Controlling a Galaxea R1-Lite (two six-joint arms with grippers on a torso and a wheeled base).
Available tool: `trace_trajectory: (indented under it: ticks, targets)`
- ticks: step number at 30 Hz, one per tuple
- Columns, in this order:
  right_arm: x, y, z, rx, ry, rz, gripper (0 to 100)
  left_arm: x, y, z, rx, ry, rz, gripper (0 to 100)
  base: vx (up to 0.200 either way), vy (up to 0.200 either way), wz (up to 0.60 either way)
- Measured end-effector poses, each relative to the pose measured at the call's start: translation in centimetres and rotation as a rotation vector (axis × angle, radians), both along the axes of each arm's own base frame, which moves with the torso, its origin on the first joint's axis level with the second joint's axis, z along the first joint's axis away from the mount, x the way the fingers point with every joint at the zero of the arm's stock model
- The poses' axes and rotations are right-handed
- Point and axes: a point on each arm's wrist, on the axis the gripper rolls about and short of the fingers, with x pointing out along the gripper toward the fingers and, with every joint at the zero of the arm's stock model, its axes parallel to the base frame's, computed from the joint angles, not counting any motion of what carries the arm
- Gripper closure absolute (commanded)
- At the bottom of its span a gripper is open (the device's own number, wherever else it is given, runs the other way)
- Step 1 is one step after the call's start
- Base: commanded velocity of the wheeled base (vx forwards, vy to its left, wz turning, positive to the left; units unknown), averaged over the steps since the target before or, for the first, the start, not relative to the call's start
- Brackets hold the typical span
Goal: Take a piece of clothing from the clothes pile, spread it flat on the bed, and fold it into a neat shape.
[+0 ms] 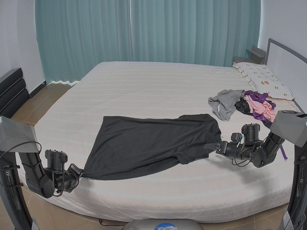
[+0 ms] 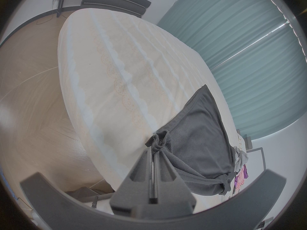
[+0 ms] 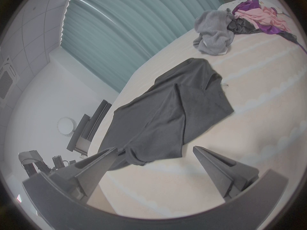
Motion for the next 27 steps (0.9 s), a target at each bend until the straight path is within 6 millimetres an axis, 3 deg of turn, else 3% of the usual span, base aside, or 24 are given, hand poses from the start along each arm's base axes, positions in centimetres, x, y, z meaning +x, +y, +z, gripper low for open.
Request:
trace_trajectory:
  ticks: [27]
  targets:
    - [1.5,1.8,-2.6,0.011,0.017,0.063,0,0.1,0.0,0.0,0.001,0.000,-0.002,100,0.000,0.000,0.00]
